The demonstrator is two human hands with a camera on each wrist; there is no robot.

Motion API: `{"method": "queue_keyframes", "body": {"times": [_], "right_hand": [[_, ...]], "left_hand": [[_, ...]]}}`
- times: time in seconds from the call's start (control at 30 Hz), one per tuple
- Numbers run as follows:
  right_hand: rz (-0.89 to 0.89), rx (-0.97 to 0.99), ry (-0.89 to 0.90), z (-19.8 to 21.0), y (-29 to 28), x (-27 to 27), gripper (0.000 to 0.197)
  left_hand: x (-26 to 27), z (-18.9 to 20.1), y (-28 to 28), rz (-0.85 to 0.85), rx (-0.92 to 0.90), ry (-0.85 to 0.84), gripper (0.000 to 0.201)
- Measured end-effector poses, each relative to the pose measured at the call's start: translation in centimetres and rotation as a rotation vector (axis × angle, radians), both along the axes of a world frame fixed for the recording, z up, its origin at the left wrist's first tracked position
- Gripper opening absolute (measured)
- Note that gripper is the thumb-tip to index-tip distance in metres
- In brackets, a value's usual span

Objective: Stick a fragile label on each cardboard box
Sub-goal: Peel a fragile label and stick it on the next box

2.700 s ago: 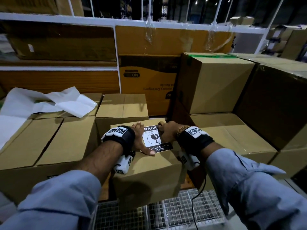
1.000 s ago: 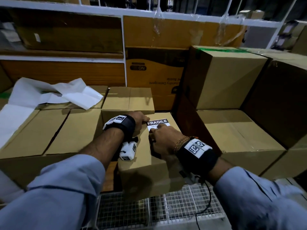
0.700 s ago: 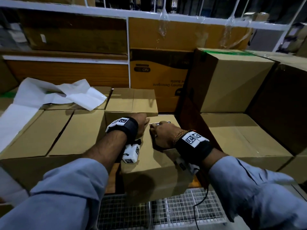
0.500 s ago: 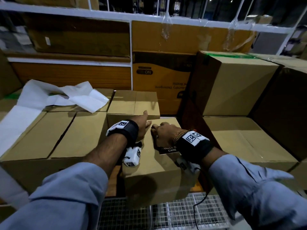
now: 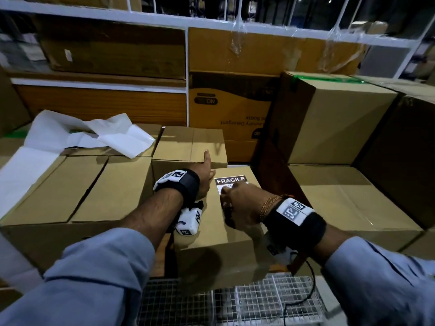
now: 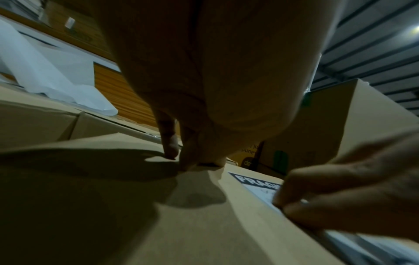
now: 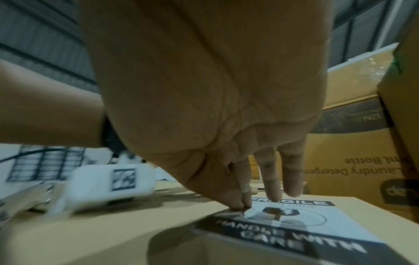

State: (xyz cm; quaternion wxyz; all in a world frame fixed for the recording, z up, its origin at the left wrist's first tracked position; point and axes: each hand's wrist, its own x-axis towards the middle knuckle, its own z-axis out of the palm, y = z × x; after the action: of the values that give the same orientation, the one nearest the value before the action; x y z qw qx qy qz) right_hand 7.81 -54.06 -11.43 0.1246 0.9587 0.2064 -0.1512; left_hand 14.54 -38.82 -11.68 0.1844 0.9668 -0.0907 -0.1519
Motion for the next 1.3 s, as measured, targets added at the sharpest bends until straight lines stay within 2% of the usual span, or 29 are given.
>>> {"method": "queue_keyframes", "body": {"times": [0.17, 0.37, 0.47, 0.6, 0.8, 1.07, 1.17, 1.3], "right_hand": [[0.134, 0.031, -0.038, 0.8, -1.8, -3.6, 0.055], [0.126, 0.137, 0.006, 1.3, -3.2, -6.7, 0.058], [0.117, 0.183, 0.019, 1.1, -4.1, -7.0, 0.063], [0.059, 0.245, -0.005, 0.0, -5.6, -6.2, 0.057], [-0.06, 0.208, 0.078, -0.1, -5.7, -4.3, 0.063], [-0.086, -0.009, 0.165, 1.1, -3.8, 0.2, 0.055], [-0.033, -0.141, 0.158, 0.8, -3.5, 2.3, 0.054], [-0.024, -0.155, 0.188, 0.6, -3.6, 4.5, 0.056]], "left_hand": [[0.0, 0.0, -0.1, 0.006, 0.006, -0.015, 0.111], [0.6, -0.3, -0.1, -0.002, -0.06, 0.008, 0.114], [0.7, -0.3, -0.1, -0.031, -0.062, 0.008, 0.125], [0.4, -0.6, 0.1, -0.068, -0.025, -0.018, 0.143], [0.6, -0.7, 0.0, -0.06, -0.003, -0.031, 0.15], [1.3, -0.8, -0.5, -0.066, 0.105, -0.041, 0.153], [1.2, -0.9, -0.5, -0.062, 0.102, -0.039, 0.151], [1.1, -0.9, -0.4, -0.052, 0.119, -0.059, 0.151]]}}
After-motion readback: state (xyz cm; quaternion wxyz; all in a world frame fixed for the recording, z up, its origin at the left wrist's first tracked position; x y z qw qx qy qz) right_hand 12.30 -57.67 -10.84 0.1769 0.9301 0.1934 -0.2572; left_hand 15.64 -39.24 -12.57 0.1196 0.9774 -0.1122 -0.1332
